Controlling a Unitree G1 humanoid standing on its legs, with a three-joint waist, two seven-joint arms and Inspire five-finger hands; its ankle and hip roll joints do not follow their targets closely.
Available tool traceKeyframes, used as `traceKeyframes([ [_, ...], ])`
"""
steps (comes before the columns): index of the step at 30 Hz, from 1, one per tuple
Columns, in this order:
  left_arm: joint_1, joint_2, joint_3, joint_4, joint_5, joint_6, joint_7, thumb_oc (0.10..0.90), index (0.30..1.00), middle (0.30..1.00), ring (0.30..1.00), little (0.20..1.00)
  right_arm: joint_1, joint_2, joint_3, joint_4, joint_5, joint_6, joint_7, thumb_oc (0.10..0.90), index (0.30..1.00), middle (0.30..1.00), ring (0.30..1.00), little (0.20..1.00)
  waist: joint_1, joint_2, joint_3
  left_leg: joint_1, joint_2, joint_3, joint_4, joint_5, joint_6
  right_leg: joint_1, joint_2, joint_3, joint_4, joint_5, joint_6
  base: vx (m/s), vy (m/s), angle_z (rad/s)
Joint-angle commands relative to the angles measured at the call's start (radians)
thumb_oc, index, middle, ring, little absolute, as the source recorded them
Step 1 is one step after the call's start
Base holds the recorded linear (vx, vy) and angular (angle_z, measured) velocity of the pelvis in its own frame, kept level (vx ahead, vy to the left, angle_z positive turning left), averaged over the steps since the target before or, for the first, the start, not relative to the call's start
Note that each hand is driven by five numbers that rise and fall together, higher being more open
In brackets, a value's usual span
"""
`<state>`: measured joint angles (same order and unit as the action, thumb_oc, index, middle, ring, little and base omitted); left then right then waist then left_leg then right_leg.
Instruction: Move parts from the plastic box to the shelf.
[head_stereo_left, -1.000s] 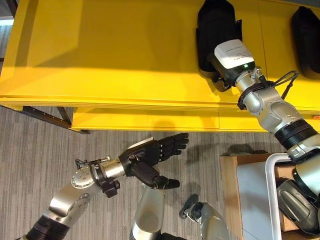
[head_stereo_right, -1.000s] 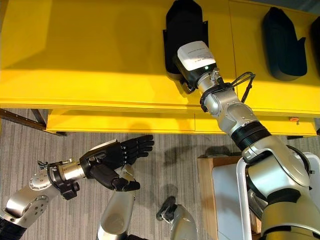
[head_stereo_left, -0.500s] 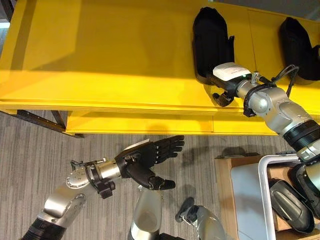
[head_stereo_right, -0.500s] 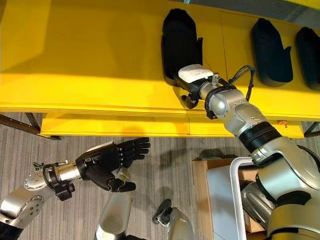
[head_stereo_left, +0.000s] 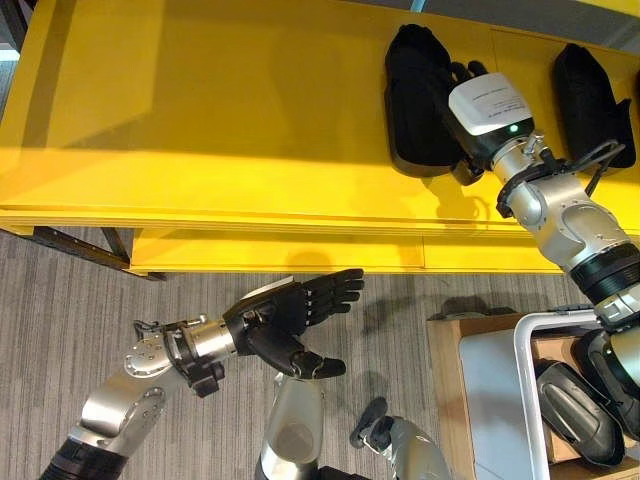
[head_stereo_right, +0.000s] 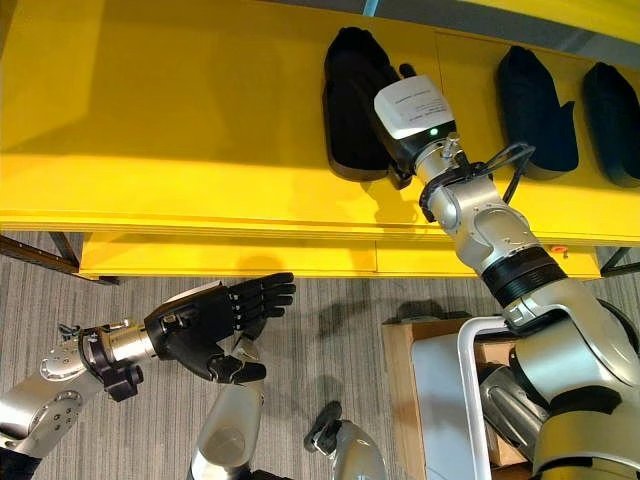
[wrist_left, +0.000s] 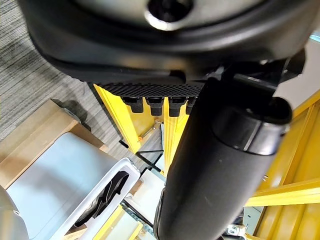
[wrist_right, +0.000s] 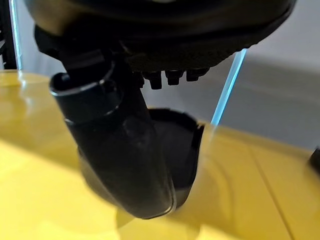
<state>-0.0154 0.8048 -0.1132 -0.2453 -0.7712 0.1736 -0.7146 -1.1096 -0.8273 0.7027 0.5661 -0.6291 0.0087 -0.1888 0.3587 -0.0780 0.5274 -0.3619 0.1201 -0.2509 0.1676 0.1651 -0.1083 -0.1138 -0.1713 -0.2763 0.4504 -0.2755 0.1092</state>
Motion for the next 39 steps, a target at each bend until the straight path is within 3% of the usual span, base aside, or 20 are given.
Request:
traceKeyframes([
  [1, 0.008, -0.046, 0.032, -0.070, -0.045, -0.078, -0.057, 0.900, 1.000, 1.000, 1.000, 1.000, -0.086, -0.034, -0.063, 0.012, -0.022, 0.045, -0.117, 0.900, 1.000, 1.000, 1.000, 1.000, -0.021, 0.013, -0.064, 0.031, 0.030, 0.096, 0.079, -0.169, 0.031, -0.009, 0.055, 0.016, -0.086, 0.071, -0.080, -0.04, 0.030, 0.00],
  [4, 0.009, -0.050, 0.023, -0.074, -0.044, -0.093, -0.042, 0.900, 1.000, 1.000, 1.000, 1.000, -0.087, -0.019, -0.079, 0.013, -0.010, 0.054, -0.224, 0.900, 1.000, 1.000, 1.000, 1.000, -0.022, 0.027, -0.065, 0.029, 0.029, 0.095, 0.073, -0.165, 0.030, -0.020, 0.051, 0.017, -0.081, 0.069, -0.081, -0.03, 0.039, 0.00],
  [11, 0.004, -0.073, 0.016, -0.081, -0.052, -0.087, -0.044, 0.900, 1.000, 1.000, 1.000, 1.000, -0.081, 0.001, -0.124, -0.042, 0.112, 0.027, -0.243, 0.900, 1.000, 1.000, 1.000, 1.000, -0.030, 0.046, -0.070, 0.036, 0.022, 0.095, 0.065, -0.165, 0.031, -0.027, 0.044, 0.020, -0.077, 0.065, -0.083, -0.02, 0.048, -0.01],
  [17, 0.036, -0.103, 0.022, -0.105, -0.063, -0.112, 0.003, 0.900, 1.000, 1.000, 1.000, 1.000, 0.030, 0.015, -0.260, -0.227, 0.237, 0.012, -0.350, 0.900, 1.000, 1.000, 1.000, 1.000, -0.067, 0.064, -0.084, 0.052, 0.022, 0.105, 0.051, -0.162, 0.034, -0.032, 0.037, 0.035, -0.078, 0.067, -0.085, 0.00, 0.108, -0.02],
  [21, 0.093, -0.143, 0.050, -0.122, -0.085, -0.156, 0.052, 0.900, 1.000, 1.000, 1.000, 1.000, 0.269, 0.039, -0.453, -0.493, 0.245, -0.054, -0.428, 0.900, 1.000, 1.000, 1.000, 1.000, -0.127, 0.081, -0.097, 0.087, 0.028, 0.131, 0.034, -0.165, 0.036, -0.035, 0.033, 0.070, -0.077, 0.067, -0.084, 0.02, 0.201, -0.08],
  [22, 0.114, -0.161, 0.057, -0.131, -0.099, -0.172, 0.081, 0.900, 1.000, 1.000, 1.000, 1.000, 0.377, 0.059, -0.521, -0.590, 0.240, -0.108, -0.460, 0.900, 1.000, 1.000, 1.000, 1.000, -0.155, 0.088, -0.107, 0.102, 0.032, 0.142, 0.027, -0.166, 0.036, -0.037, 0.032, 0.088, -0.081, 0.071, -0.081, 0.03, 0.219, -0.19],
  [27, 0.173, -0.218, 0.100, -0.144, -0.121, -0.228, 0.159, 0.900, 1.000, 1.000, 1.000, 1.000, 0.712, 0.104, -0.681, -0.859, 0.238, -0.177, -0.455, 0.900, 1.000, 1.000, 1.000, 1.000, -0.239, 0.108, -0.150, 0.164, 0.048, 0.187, -0.009, -0.171, 0.037, -0.022, 0.027, 0.138, -0.119, 0.094, -0.065, 0.04, 0.206, -0.30],
  [28, 0.179, -0.221, 0.101, -0.145, -0.123, -0.232, 0.160, 0.900, 1.000, 1.000, 1.000, 1.000, 0.736, 0.105, -0.690, -0.870, 0.241, -0.180, -0.456, 0.900, 1.000, 1.000, 1.000, 1.000, -0.241, 0.108, -0.155, 0.170, 0.049, 0.191, -0.014, -0.170, 0.037, -0.018, 0.027, 0.141, -0.125, 0.097, -0.063, 0.09, 0.200, -0.39],
  [29, 0.222, -0.245, 0.134, -0.147, -0.131, -0.243, 0.162, 0.900, 1.000, 1.000, 1.000, 1.000, 0.905, 0.119, -0.760, -0.913, 0.294, -0.218, -0.433, 0.900, 1.000, 1.000, 1.000, 1.000, -0.273, 0.104, -0.190, 0.205, 0.058, 0.217, -0.044, -0.165, 0.036, 0.008, 0.025, 0.158, -0.171, 0.117, -0.050, 0.09, 0.177, -0.32],
  [32, 0.276, -0.255, 0.175, -0.149, -0.128, -0.262, 0.152, 0.900, 1.000, 1.000, 1.000, 1.000, 1.046, 0.120, -0.821, -0.932, 0.348, -0.233, -0.413, 0.900, 1.000, 1.000, 1.000, 1.000, -0.303, 0.094, -0.224, 0.234, 0.068, 0.243, -0.064, -0.160, 0.034, 0.031, 0.023, 0.169, -0.208, 0.135, -0.041, 0.07, 0.134, -0.30],
  [34, 0.363, -0.255, 0.246, -0.166, -0.165, -0.285, 0.139, 0.900, 1.000, 1.000, 1.000, 1.000, 1.248, 0.125, -0.926, -0.966, 0.425, -0.276, -0.347, 0.900, 1.000, 1.000, 1.000, 1.000, -0.345, 0.078, -0.264, 0.270, 0.073, 0.276, -0.085, -0.164, 0.033, 0.056, 0.020, 0.186, -0.250, 0.156, -0.028, 0.04, 0.144, -0.33],
  [39, 0.411, -0.255, 0.297, -0.154, -0.210, -0.330, 0.145, 0.900, 1.000, 1.000, 1.000, 1.000, 1.404, 0.124, -1.012, -0.985, 0.472, -0.256, -0.324, 0.900, 1.000, 1.000, 1.000, 1.000, -0.388, 0.061, -0.315, 0.332, 0.056, 0.330, -0.132, -0.178, 0.039, 0.098, 0.009, 0.201, -0.338, 0.203, 0.000, 0.00, 0.121, -0.23],
])
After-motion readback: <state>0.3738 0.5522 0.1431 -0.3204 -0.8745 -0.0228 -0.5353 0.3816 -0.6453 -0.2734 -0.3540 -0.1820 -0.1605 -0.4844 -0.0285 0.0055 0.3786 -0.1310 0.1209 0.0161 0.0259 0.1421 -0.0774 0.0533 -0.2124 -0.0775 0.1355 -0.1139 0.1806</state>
